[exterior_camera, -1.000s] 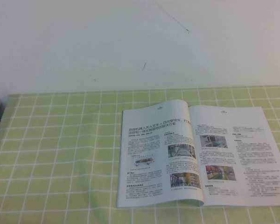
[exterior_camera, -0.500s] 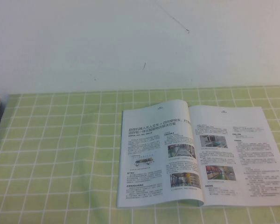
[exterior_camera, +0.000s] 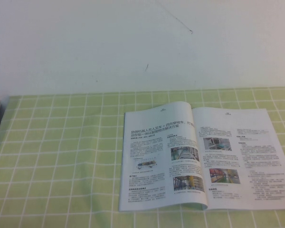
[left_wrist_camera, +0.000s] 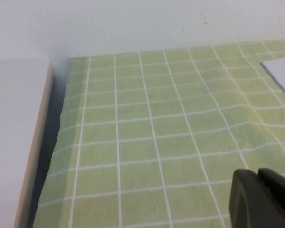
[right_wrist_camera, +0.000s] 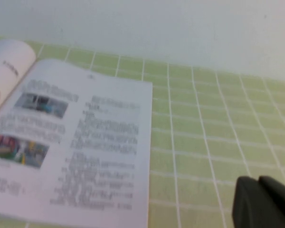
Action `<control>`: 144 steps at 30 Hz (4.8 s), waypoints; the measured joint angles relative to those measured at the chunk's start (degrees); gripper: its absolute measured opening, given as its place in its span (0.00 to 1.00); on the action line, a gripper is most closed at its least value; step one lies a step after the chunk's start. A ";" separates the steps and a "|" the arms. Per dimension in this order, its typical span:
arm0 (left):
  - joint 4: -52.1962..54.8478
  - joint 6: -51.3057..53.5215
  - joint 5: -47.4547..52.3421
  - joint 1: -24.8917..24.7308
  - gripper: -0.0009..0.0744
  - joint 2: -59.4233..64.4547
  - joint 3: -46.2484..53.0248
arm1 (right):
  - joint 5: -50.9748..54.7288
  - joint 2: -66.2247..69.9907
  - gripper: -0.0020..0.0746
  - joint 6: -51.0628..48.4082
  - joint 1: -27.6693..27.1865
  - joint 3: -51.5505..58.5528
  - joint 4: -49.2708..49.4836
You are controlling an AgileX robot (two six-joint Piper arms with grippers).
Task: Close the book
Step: 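Close the open booklet and leave it lying on the table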
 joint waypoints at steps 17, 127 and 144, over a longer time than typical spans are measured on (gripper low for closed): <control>0.11 0.08 -44.37 0.00 0.01 0.00 0.13 | -44.10 0.00 0.02 1.44 0.00 0.00 3.90; -12.12 3.08 13.83 -17.55 0.01 116.29 -76.53 | 11.39 110.92 0.02 -53.77 8.45 -57.11 51.10; -10.62 2.29 11.50 -24.82 0.01 118.13 -78.70 | 11.39 110.95 0.02 -53.77 8.35 -57.11 51.10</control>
